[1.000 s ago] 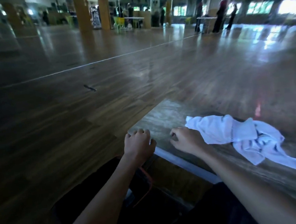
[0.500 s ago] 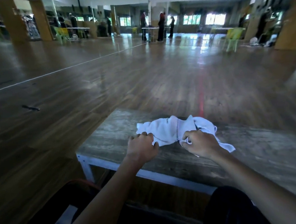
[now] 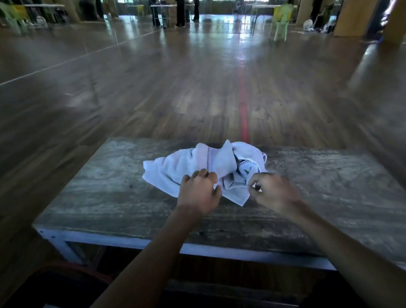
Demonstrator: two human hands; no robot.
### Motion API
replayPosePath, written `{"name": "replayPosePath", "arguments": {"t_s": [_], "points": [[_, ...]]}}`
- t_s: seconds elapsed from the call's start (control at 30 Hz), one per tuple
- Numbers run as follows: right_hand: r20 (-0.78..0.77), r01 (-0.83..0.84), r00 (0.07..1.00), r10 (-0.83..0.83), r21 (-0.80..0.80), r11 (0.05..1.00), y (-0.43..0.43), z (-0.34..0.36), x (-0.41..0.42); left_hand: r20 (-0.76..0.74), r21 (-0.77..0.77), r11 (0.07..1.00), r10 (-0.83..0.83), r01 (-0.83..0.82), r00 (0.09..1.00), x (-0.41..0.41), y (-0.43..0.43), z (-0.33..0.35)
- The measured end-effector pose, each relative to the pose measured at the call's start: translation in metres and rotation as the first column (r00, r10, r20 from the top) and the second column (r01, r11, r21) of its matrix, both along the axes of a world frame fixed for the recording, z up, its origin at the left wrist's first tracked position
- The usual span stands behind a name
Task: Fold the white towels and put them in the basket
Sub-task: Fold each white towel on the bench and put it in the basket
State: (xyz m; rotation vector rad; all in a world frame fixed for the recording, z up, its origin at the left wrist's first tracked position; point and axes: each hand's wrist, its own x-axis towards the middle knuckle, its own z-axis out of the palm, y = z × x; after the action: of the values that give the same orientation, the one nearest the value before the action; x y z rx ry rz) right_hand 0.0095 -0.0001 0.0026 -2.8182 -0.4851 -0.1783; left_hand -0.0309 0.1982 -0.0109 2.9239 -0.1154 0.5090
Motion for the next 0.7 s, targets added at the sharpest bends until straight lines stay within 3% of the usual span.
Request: {"name": "replayPosePath", "arguments": {"t_s": [0.07, 0.33, 0.57, 0.7], "points": [[-0.013, 0.018, 1.000, -0.017, 0.051, 0.999, 0.009, 0.001, 0.015, 0.019, -0.020, 1.000, -0.010, 0.010, 1.000, 0.019, -0.002, 0.001], [-0.082, 0.096, 0.993, -0.088, 0.102, 0.990, 0.053, -0.009, 0.060, -0.087, 0.136, 0.991, 0.019, -0.007, 0.996, 0.067, 0.010, -0.011], [-0.256, 0.179, 0.961, -0.108, 0.271, 0.946, 0.061, -0.018, 0.058, 0.073, 0.003, 0.995, -0.097, 0.097, 0.993, 0.051, 0.015, -0.033], [-0.256, 0.114, 0.966, -0.035, 0.302, 0.947, 0.052, -0.022, 0.035, 0.041, -0.039, 0.984, -0.170, 0.171, 0.985, 0.026, 0.019, -0.037]]}}
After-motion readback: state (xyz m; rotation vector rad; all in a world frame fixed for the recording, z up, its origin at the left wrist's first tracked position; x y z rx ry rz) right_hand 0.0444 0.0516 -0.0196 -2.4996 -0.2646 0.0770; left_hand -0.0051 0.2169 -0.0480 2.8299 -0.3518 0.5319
